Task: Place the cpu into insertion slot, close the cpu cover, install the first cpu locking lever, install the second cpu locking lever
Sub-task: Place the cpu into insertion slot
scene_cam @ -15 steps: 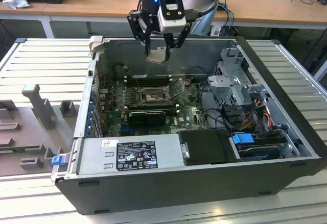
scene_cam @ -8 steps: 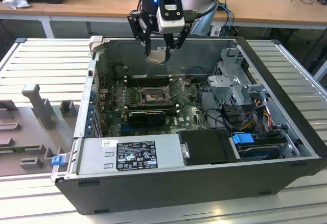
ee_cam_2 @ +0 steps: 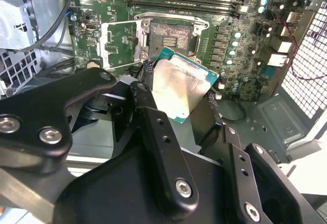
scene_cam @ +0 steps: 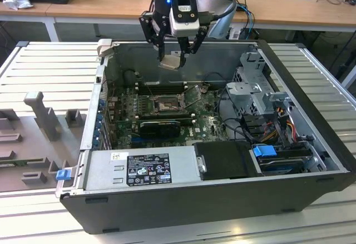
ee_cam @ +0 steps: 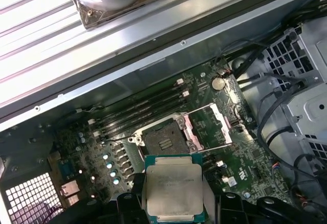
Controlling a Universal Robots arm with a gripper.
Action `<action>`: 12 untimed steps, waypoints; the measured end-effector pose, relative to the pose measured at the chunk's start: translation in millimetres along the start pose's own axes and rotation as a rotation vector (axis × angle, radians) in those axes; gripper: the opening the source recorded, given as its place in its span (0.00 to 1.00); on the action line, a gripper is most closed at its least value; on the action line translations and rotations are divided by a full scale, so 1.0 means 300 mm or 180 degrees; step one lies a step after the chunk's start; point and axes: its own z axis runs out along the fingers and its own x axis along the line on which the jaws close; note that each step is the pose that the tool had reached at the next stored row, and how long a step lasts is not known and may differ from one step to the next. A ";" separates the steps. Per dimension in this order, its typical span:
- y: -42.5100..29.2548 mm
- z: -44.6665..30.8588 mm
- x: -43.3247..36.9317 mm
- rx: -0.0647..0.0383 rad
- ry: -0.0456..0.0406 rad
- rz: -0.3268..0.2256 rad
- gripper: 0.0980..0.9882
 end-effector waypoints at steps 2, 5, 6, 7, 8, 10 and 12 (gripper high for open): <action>0.000 0.000 0.000 0.0000 -0.0001 0.0017 0.48; 0.000 0.001 0.000 -0.0001 -0.0006 0.0066 0.48; 0.000 0.002 0.000 -0.0002 -0.0007 0.0084 0.48; 0.000 0.002 0.000 -0.0002 -0.0009 0.0100 0.48; 0.000 0.002 0.000 -0.0002 -0.0011 0.0122 0.48; 0.000 0.002 0.000 -0.0003 -0.0013 0.0146 0.48; 0.000 0.002 0.000 -0.0003 -0.0015 0.0166 0.48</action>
